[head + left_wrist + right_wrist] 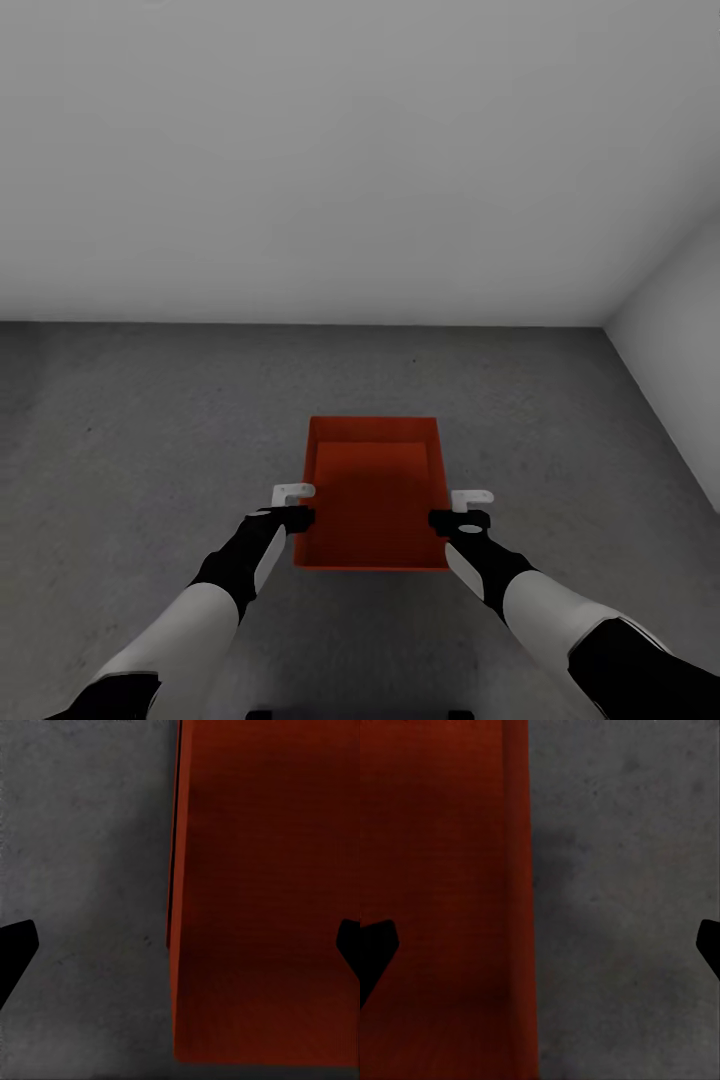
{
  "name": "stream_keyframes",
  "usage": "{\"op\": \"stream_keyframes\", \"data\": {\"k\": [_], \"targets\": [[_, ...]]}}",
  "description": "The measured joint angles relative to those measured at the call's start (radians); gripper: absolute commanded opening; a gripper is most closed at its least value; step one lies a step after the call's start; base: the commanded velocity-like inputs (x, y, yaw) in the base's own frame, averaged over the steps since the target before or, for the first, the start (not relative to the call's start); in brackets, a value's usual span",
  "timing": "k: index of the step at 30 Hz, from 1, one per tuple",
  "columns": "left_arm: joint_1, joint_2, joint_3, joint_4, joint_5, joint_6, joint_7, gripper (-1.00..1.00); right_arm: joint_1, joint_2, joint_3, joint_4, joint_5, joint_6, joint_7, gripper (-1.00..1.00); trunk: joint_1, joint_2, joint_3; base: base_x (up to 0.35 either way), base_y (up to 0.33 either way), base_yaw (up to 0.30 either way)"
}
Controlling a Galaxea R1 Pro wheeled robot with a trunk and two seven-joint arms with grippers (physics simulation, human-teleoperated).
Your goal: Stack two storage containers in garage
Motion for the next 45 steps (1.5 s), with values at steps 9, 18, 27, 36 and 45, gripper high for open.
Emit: {"op": "stream_keyframes", "data": {"k": [9, 18, 27, 36, 45], "targets": [[0.000, 0.000, 0.000, 0.001, 0.000, 0.000, 0.000, 1.00, 0.000, 0.001, 0.000, 0.000, 0.000, 0.000, -0.001, 1.00, -0.035, 0.063, 0.028, 0.000, 0.000, 0.000], [0.000, 0.000, 0.000, 0.000, 0.000, -0.001, 0.001, 1.00, 0.000, 0.001, 0.001, 0.000, 0.000, 0.000, -0.001, 1.00, -0.069, 0.126, 0.056, 0.000, 0.000, 0.000], [0.000, 0.000, 0.000, 0.000, 0.000, -0.001, 0.002, 1.00, 0.000, 0.001, 0.002, 0.000, 0.000, 0.000, -0.001, 1.00, -0.104, 0.189, 0.085, 0.000, 0.000, 0.000], [0.000, 0.000, 0.000, -0.001, 0.000, 0.000, 0.003, 1.00, 0.000, 0.001, 0.002, 0.000, 0.000, 0.000, -0.001, 1.00, -0.138, 0.252, 0.113, 0.000, 0.000, 0.000], [0.000, 0.000, 0.000, -0.001, 0.000, 0.000, 0.004, 1.00, 0.000, 0.001, 0.002, 0.000, 0.000, 0.000, -0.001, 1.00, -0.173, 0.315, 0.141, 0.000, 0.000, 0.000]]}}
